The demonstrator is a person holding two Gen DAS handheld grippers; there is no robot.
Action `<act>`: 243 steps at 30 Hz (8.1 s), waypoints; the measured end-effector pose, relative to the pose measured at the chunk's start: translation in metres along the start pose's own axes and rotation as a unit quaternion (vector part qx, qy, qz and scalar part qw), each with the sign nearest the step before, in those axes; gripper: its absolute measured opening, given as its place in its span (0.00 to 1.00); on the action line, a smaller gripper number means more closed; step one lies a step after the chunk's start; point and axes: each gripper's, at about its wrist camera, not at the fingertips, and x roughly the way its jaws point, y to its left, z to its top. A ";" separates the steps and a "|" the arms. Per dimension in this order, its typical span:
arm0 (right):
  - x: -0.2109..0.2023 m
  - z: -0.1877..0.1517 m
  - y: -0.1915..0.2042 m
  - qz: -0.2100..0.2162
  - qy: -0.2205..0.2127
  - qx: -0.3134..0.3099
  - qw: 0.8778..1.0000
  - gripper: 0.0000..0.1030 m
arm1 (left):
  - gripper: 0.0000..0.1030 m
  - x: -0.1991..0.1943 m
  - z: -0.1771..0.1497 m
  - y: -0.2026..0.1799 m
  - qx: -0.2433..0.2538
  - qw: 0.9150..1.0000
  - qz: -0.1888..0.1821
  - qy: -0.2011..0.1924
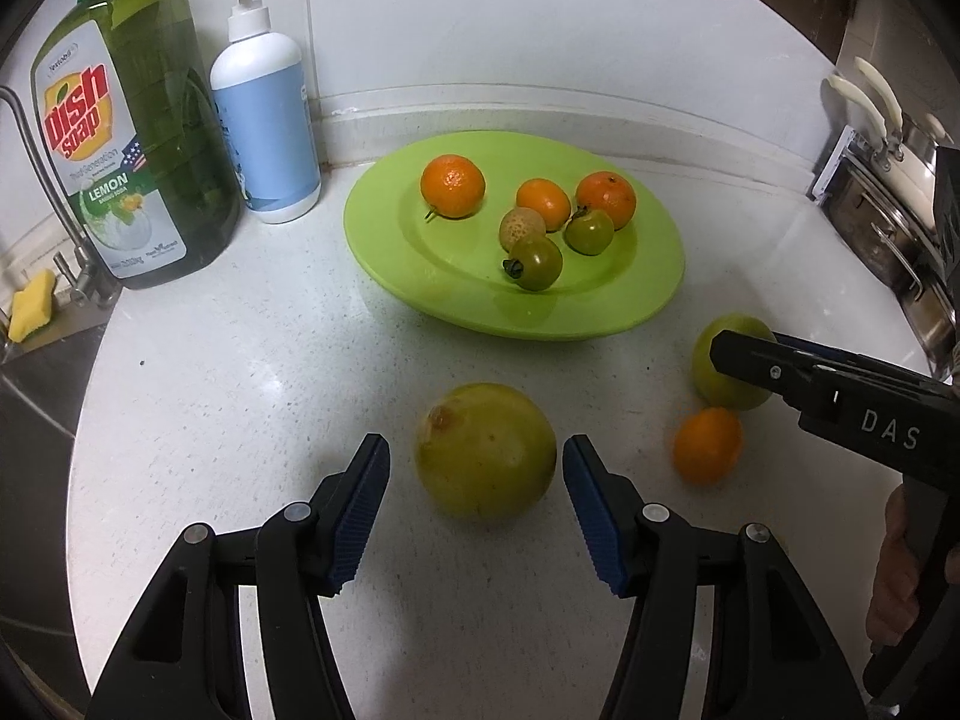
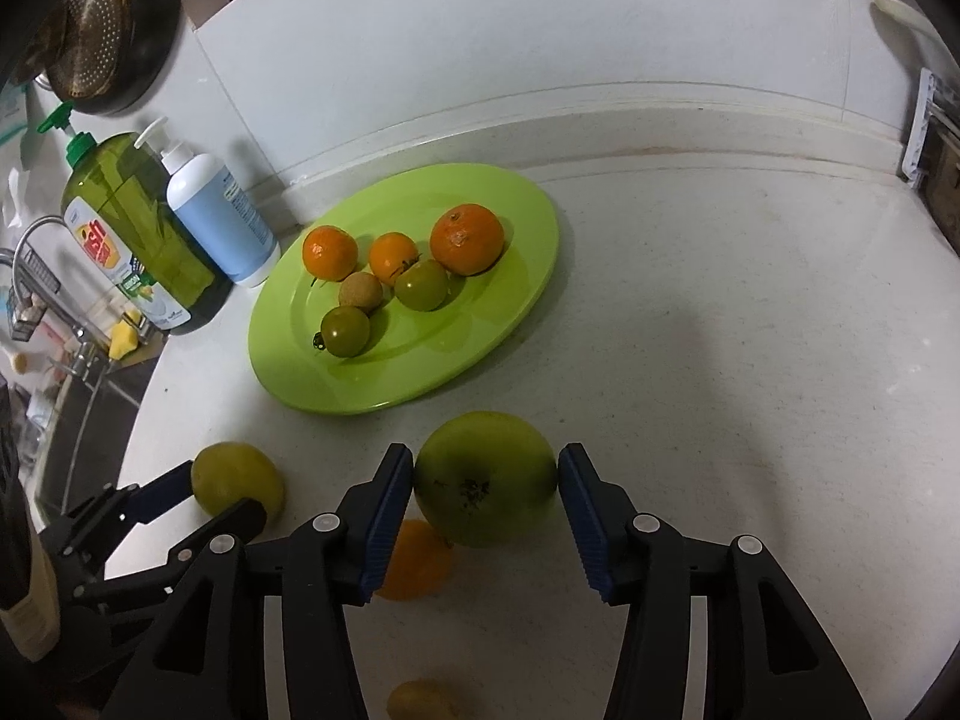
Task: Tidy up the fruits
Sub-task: 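Grasp the large yellow-green pear with the left tool while the right tool grasps the green apple, then carry the pear in the left tool to the plate while the right tool carries the apple, then open the left tool on the plate while the right tool releases the apple beside the pear, then move both open tools back toward the last orange and kiwi on the counter, then grasp the orange with the left tool while the right tool grasps the brown kiwi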
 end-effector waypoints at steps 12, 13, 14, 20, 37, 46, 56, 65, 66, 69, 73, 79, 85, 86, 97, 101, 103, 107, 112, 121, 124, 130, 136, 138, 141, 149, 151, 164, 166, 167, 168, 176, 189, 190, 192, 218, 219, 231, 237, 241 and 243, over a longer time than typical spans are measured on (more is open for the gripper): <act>0.011 0.007 0.006 0.000 0.020 -0.009 1.000 0.51 | 0.48 0.013 0.004 0.001 -0.006 1.000 -0.017 0.014; 0.012 0.007 0.006 0.000 0.024 -0.010 1.000 0.51 | 0.47 0.013 0.004 0.001 -0.005 1.000 -0.016 0.013; 0.013 0.007 0.006 -0.002 0.028 -0.012 1.000 0.51 | 0.47 0.013 0.004 0.001 -0.004 1.000 -0.016 0.013; 0.019 0.004 0.006 -0.007 0.041 -0.021 0.999 0.51 | 0.47 0.013 0.005 -0.003 0.004 1.000 -0.012 0.012; -0.004 0.010 0.014 -0.003 0.008 -0.042 0.999 0.50 | 0.47 -0.020 0.015 -0.006 0.006 0.999 -0.026 -0.030; -0.024 0.021 0.026 0.005 -0.022 -0.052 0.998 0.50 | 0.47 -0.040 0.028 -0.008 0.008 0.998 -0.027 -0.056; -0.021 0.049 0.032 0.006 -0.039 -0.069 0.997 0.50 | 0.47 -0.036 0.064 -0.002 0.023 0.997 -0.025 -0.071; -0.004 0.090 0.031 0.008 -0.043 -0.078 0.996 0.50 | 0.47 -0.013 0.109 0.005 0.036 0.996 -0.034 -0.069; -0.002 0.093 0.030 0.007 -0.043 -0.079 0.996 0.50 | 0.47 -0.008 0.114 0.005 0.039 0.997 -0.034 -0.065; 0.007 0.106 0.029 0.001 -0.041 -0.084 0.996 0.50 | 0.47 0.003 0.129 0.005 0.051 0.996 -0.028 -0.061; 0.019 0.122 0.026 0.000 -0.035 -0.087 0.996 0.50 | 0.47 0.018 0.145 0.004 0.053 0.997 -0.032 -0.053; 0.041 0.138 0.018 -0.001 -0.019 -0.085 0.996 0.50 | 0.47 0.044 0.164 0.005 0.068 0.997 -0.025 -0.036; 0.064 0.147 0.015 -0.004 -0.001 -0.089 0.996 0.50 | 0.47 0.067 0.179 0.009 0.072 0.997 -0.021 -0.026; 0.067 0.148 0.015 -0.003 0.000 -0.090 0.996 0.50 | 0.47 0.070 0.179 0.009 0.071 0.997 -0.021 -0.024; 0.083 0.152 0.014 -0.005 0.011 -0.097 0.995 0.50 | 0.47 0.094 0.185 0.014 0.072 0.997 -0.018 -0.007; 0.088 0.153 0.014 -0.003 0.017 -0.097 0.995 0.50 | 0.47 0.097 0.187 0.011 0.074 0.997 -0.016 -0.005; 0.091 0.154 0.013 -0.003 0.020 -0.098 0.995 0.50 | 0.47 0.099 0.188 0.009 0.072 0.997 -0.017 -0.004; 0.093 0.154 0.012 0.000 0.024 -0.095 0.995 0.50 | 0.47 0.090 0.190 0.006 0.079 0.996 -0.018 -0.022; 0.093 0.153 0.013 0.006 0.020 -0.093 0.995 0.51 | 0.48 0.081 0.190 0.005 0.084 0.996 -0.013 -0.034; 0.064 0.150 0.020 -0.006 -0.014 -0.116 0.993 0.54 | 0.51 0.058 0.174 0.012 0.057 0.998 -0.008 -0.041; 0.046 0.145 0.021 -0.006 -0.032 -0.121 0.992 0.54 | 0.51 0.042 0.165 0.012 0.053 0.997 -0.009 -0.052; 0.012 0.129 0.030 -0.009 -0.061 -0.130 0.990 0.54 | 0.54 0.002 0.148 0.009 0.043 0.995 -0.011 -0.085; -0.029 0.105 0.038 -0.018 -0.098 -0.126 0.987 0.54 | 0.56 -0.041 0.124 0.003 0.057 0.991 -0.015 -0.117; -0.045 0.096 0.040 -0.020 -0.108 -0.127 0.986 0.54 | 0.58 -0.054 0.114 -0.002 0.066 0.990 -0.013 -0.127; -0.062 0.083 0.041 -0.026 -0.118 -0.133 0.984 0.54 | 0.59 -0.070 0.100 -0.007 0.071 0.988 -0.016 -0.135; -0.099 0.048 0.048 -0.039 -0.132 -0.136 0.981 0.54 | 0.62 -0.100 0.071 -0.016 0.091 0.985 -0.022 -0.144; -0.108 0.037 0.050 -0.044 -0.134 -0.134 0.981 0.54 | 0.63 -0.105 0.065 -0.016 0.097 0.985 -0.026 -0.143; -0.135 -0.027 0.055 -0.085 -0.141 -0.108 0.980 0.54 | 0.66 -0.116 0.015 -0.027 0.181 0.973 -0.036 -0.137; -0.136 -0.037 0.054 -0.092 -0.139 -0.101 0.981 0.54 | 0.67 -0.115 0.008 -0.027 0.190 0.972 -0.040 -0.134; -0.136 -0.043 0.054 -0.096 -0.136 -0.096 0.981 0.54 | 0.67 -0.114 0.005 -0.027 0.194 0.971 -0.045 -0.131; -0.135 -0.048 0.054 -0.098 -0.135 -0.093 0.982 0.54 | 0.67 -0.112 0.002 -0.027 0.197 0.971 -0.049 -0.126; -0.122 -0.078 0.050 -0.114 -0.105 -0.068 0.986 0.54 | 0.67 -0.091 -0.015 -0.036 0.259 0.957 -0.084 -0.097; -0.070 -0.096 0.044 -0.095 -0.019 -0.046 0.994 0.54 | 0.67 -0.047 -0.017 -0.041 0.330 0.933 -0.128 -0.072; -0.066 -0.096 0.042 -0.095 -0.013 -0.044 0.994 0.54 | 0.67 -0.044 -0.016 -0.044 0.336 0.930 -0.132 -0.072; -0.062 -0.096 0.039 -0.089 -0.005 -0.037 0.995 0.54 | 0.67 -0.038 -0.014 -0.048 0.345 0.925 -0.144 -0.071; -0.034 -0.092 0.027 -0.066 0.022 -0.012 0.998 0.31 | 0.39 0.013 -0.003 -0.095 0.357 0.915 -0.189 -0.012; -0.034 -0.092 0.027 -0.065 0.022 -0.012 0.998 0.29 | 0.35 0.014 -0.003 -0.096 0.355 0.915 -0.191 -0.011; -0.036 -0.090 0.027 -0.062 0.020 -0.011 0.998 0.29 | 0.32 0.009 -0.004 -0.094 0.345 0.921 -0.179 -0.011; -0.040 -0.088 0.027 -0.063 0.013 -0.013 0.998 0.29 | 0.32 -0.007 -0.003 -0.083 0.318 0.934 -0.160 -0.022; -0.045 -0.084 0.026 -0.062 0.003 -0.012 0.998 0.29 | 0.32 -0.020 -0.004 -0.074 0.298 0.942 -0.151 -0.032; -0.048 -0.082 0.026 -0.060 -0.002 -0.013 0.998 0.29 | 0.32 -0.027 -0.004 -0.070 0.287 0.946 -0.145 -0.037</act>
